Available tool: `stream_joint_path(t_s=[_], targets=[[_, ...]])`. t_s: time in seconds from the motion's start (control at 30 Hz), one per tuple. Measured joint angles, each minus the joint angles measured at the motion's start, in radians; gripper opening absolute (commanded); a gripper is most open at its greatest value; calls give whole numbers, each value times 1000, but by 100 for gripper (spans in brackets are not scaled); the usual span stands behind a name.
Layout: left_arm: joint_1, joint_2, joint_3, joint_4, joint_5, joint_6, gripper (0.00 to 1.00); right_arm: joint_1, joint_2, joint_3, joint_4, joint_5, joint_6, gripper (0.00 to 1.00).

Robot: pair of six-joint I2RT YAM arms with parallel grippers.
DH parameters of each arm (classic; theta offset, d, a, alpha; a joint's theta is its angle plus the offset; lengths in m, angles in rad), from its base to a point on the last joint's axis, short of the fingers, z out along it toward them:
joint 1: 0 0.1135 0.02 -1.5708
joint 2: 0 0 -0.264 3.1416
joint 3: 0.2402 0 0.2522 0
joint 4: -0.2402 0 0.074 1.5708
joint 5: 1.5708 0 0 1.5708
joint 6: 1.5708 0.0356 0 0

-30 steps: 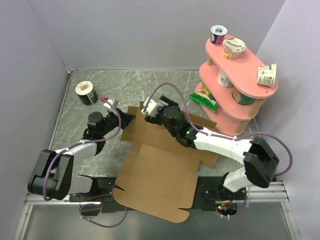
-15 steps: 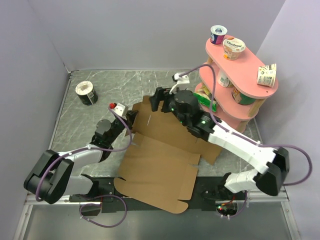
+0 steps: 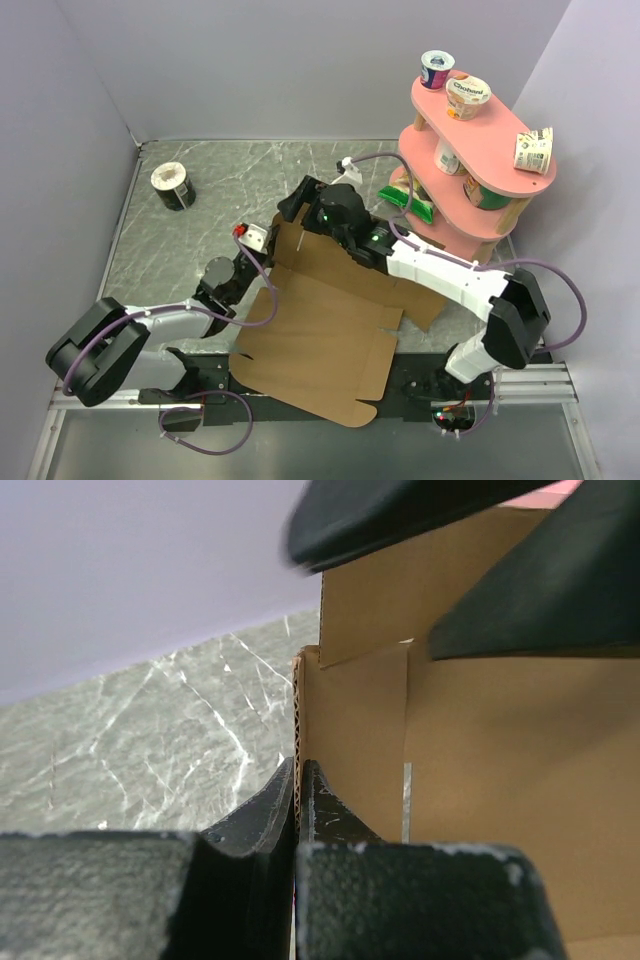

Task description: Fold the paper box

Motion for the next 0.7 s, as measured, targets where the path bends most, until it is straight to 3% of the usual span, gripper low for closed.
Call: stream_joint_path(t_s=[0.47, 0.7], targets=[[-68, 27, -7, 49, -113, 63, 7, 0, 128, 154, -153, 212, 117, 80], [-77, 27, -13, 43, -140, 66, 8, 3, 128, 156, -202, 283, 138, 63]])
